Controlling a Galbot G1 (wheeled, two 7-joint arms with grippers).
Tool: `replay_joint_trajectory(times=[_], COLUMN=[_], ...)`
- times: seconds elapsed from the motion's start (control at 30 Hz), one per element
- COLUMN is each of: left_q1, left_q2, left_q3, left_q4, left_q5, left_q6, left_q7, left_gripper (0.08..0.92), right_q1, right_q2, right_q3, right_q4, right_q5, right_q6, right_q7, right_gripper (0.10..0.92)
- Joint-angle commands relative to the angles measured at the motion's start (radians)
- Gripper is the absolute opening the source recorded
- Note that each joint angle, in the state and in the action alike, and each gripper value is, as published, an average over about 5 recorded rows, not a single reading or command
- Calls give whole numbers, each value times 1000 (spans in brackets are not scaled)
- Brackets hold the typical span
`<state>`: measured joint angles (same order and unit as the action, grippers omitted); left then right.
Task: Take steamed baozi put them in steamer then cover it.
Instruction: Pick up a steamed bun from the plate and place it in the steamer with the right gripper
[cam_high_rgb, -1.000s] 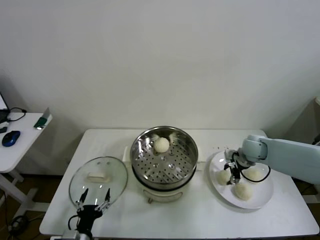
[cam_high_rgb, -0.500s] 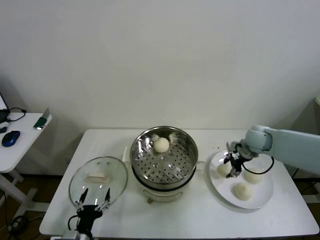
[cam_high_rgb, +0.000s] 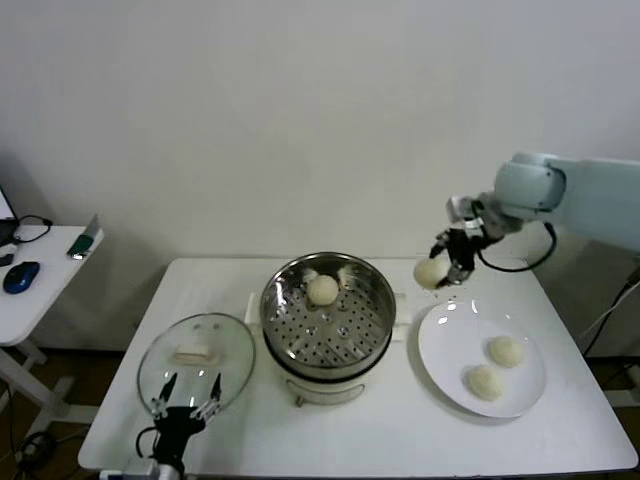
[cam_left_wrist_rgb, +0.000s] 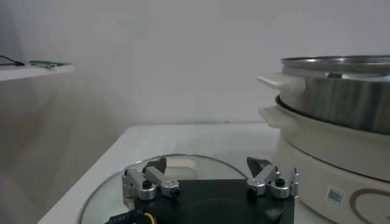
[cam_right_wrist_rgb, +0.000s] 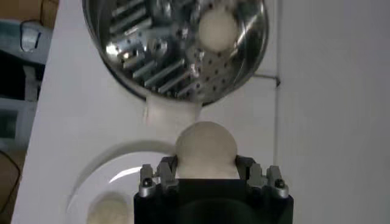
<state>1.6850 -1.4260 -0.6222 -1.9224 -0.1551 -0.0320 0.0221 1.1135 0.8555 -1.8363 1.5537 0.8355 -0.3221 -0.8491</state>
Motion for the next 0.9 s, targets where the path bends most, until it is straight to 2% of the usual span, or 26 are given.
replay_joint_trajectory(times=[0.03, 0.2, 0.4, 0.9], left_q1=[1, -4, -4, -14], left_q2=[2, 2, 3, 1], left_q3=[-1, 1, -1, -7], left_q4=[-8, -13, -15, -4], left_q5=[-1, 1, 8, 12], left_q6=[1, 3, -3, -6], left_q7=[0, 0, -1, -2], left_gripper=[823, 823, 823, 823], right_q1=[108, -46, -199, -382], right_q2=[150, 305, 455, 543], right_q3=[34, 136, 183, 172], right_q4=[59, 48, -17, -128], right_q5=[172, 227, 233, 137], right_q6=[-50, -140, -193, -239], right_q7=[35, 152, 217, 295], right_gripper=[645, 645, 645, 645])
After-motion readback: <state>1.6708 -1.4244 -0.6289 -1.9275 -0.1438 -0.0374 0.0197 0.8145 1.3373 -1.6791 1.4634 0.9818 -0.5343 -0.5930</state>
